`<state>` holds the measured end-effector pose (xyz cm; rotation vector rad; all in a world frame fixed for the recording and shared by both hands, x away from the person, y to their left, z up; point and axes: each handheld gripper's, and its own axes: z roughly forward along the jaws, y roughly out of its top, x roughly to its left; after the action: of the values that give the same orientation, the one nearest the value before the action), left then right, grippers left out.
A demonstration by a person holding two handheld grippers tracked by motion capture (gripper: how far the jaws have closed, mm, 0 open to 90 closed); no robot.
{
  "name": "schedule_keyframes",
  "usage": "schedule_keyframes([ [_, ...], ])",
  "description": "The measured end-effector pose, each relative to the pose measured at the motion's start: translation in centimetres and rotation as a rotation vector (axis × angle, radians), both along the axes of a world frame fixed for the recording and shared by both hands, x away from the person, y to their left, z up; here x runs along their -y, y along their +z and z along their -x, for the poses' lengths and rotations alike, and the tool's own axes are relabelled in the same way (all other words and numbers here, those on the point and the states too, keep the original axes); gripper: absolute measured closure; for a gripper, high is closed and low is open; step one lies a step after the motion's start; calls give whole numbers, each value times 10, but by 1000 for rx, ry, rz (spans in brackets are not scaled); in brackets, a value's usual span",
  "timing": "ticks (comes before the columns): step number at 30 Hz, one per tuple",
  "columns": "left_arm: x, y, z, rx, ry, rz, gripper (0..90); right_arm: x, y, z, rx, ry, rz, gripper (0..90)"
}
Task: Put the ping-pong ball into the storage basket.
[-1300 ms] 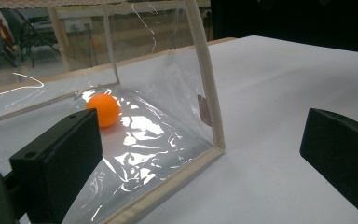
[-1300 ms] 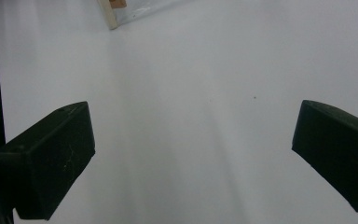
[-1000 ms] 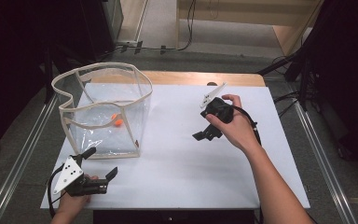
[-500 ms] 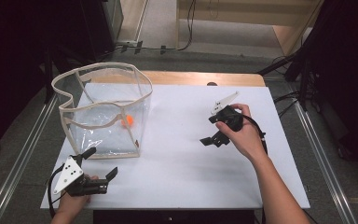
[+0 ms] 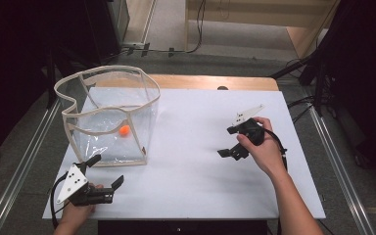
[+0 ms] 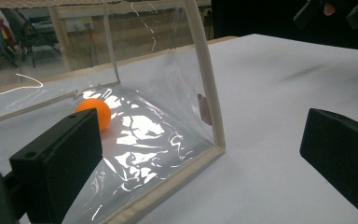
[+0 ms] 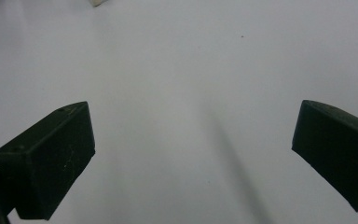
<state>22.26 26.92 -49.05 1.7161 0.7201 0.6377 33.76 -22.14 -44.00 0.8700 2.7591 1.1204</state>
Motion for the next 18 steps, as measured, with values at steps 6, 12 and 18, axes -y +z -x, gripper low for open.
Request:
schedule_keyframes([
  [6, 0, 0, 0, 2, 0, 0, 0, 13, -10, 7, 4, -24, -27, 0],
  [12, 0, 0, 0, 2, 2, -2, 0, 27, -16, 16, 9, -60, -55, 0],
  [18, 1, 0, 0, 2, 4, -3, 0, 37, -23, 26, 20, -89, -67, 0],
])
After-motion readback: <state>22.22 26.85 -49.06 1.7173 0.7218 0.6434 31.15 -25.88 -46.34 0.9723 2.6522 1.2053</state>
